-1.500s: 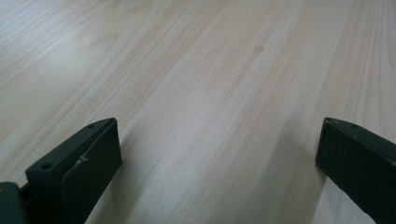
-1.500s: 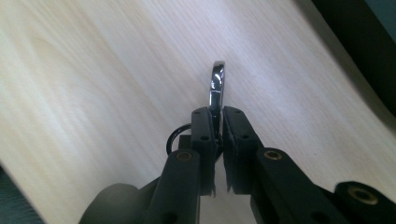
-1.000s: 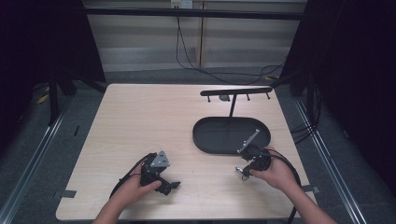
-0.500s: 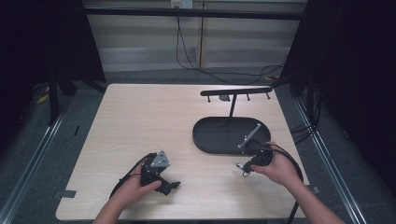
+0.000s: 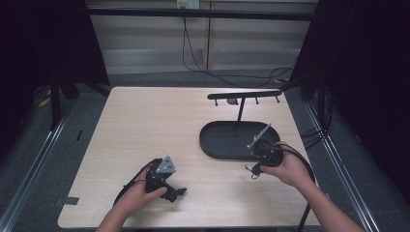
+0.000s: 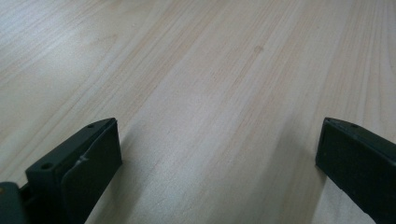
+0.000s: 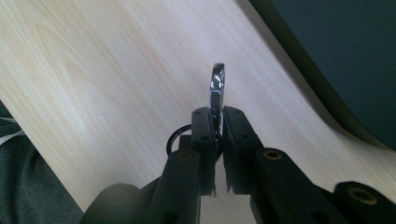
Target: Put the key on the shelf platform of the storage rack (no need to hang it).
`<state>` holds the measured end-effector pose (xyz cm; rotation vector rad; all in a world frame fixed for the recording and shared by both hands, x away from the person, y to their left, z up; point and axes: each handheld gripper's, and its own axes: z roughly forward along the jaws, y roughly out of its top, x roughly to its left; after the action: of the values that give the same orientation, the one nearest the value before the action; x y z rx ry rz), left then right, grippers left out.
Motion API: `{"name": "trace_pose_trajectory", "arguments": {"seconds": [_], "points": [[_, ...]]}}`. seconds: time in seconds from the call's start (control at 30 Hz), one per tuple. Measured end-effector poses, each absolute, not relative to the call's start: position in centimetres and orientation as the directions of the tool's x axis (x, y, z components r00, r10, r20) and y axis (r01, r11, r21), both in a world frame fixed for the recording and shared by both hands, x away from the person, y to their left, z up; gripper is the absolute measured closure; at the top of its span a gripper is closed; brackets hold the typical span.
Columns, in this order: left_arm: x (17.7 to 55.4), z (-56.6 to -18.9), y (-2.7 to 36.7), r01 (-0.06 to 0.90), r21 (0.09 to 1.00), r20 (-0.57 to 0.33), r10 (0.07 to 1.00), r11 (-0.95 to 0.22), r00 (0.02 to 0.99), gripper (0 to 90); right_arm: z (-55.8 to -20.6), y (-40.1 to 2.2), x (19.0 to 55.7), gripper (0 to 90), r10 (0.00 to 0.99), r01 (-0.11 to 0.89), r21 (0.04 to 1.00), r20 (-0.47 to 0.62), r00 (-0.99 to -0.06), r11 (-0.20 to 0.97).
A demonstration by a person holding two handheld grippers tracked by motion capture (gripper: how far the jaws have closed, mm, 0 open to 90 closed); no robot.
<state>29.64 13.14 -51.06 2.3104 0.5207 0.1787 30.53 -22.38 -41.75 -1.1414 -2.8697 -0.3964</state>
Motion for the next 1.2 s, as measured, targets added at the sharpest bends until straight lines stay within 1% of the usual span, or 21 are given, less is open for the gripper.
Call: {"name": "trace_pose_trajectory", "arguments": {"seconds": [1.2], "points": [[29.6,-51.1,13.1,0.314,0.703,-0.026,0.419,-0.638,0.908,0.0,-39.4,-22.1,32.6,84.0,0.683,0.683,0.221,0.09,-0.725,0.696]]}}
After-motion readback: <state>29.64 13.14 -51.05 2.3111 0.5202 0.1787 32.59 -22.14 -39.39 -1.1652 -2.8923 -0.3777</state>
